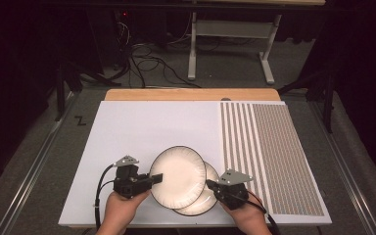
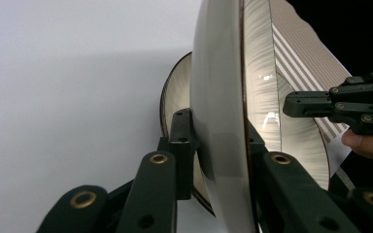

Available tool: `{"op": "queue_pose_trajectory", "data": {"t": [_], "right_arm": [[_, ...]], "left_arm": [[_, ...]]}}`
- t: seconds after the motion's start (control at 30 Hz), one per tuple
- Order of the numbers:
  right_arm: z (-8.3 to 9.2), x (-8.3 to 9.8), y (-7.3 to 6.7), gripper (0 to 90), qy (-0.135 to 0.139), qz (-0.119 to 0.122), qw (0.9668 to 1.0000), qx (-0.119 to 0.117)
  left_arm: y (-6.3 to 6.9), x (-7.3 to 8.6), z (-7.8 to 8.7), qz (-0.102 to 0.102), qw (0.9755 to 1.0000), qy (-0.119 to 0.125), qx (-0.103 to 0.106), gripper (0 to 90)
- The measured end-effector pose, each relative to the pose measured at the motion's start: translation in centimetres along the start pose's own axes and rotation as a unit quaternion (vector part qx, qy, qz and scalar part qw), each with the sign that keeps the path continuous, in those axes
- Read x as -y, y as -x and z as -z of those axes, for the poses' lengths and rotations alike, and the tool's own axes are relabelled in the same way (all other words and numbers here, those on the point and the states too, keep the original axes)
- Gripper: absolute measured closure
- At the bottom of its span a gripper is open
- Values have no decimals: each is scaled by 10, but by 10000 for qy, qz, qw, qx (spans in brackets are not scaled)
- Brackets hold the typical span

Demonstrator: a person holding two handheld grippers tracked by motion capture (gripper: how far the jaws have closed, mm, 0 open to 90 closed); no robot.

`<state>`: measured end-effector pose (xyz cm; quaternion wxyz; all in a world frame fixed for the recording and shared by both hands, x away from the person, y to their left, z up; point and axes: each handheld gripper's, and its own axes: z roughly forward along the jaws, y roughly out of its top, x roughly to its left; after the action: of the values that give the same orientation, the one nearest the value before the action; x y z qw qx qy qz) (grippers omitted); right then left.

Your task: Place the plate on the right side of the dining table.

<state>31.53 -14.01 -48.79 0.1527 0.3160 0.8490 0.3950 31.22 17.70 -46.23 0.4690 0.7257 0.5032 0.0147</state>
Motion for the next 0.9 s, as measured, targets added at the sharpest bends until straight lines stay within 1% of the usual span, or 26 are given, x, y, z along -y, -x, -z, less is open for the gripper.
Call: {"op": "queue_pose_trajectory", "data": {"t": [0.07,0.1,0.2,0.3,0.37,0.5,0.57,0.6,0.63,0.67,0.8,0.83,0.9], "right_arm": [[3,0,2,900,77,-37,10000,-13],[5,0,3,900,85,-69,9999,-29],[9,-1,5,900,143,-83,9999,-21],[14,-1,6,900,241,-49,9997,38],[17,-1,7,900,289,-6,9996,55],[22,-1,7,871,345,4,9993,127],[24,0,8,850,336,5,9994,125],[26,0,7,838,331,-27,9993,160],[26,1,8,827,369,18,9992,170],[27,1,9,816,366,9,9992,186],[32,3,11,744,363,-57,9991,227],[33,4,12,720,386,-38,9989,245],[36,5,14,687,410,-114,9988,221]], "left_arm": [[2,0,-1,-127,9999,96,38,774],[3,1,-1,-157,9998,138,44,779],[3,2,-2,-204,9994,249,120,788],[1,4,-2,-258,9989,363,163,790],[0,7,-2,-262,9983,478,187,791],[-4,10,-4,-225,9978,571,251,792],[-5,11,-4,-277,9972,634,292,791],[-5,12,-4,-303,9968,676,305,791],[-5,13,-4,-343,9963,717,312,792],[-5,14,-4,-393,9957,779,316,791],[-1,15,-4,-593,9941,855,317,792],[0,15,-3,-650,9937,855,313,792],[1,17,-3,-729,9927,915,302,792]]}}
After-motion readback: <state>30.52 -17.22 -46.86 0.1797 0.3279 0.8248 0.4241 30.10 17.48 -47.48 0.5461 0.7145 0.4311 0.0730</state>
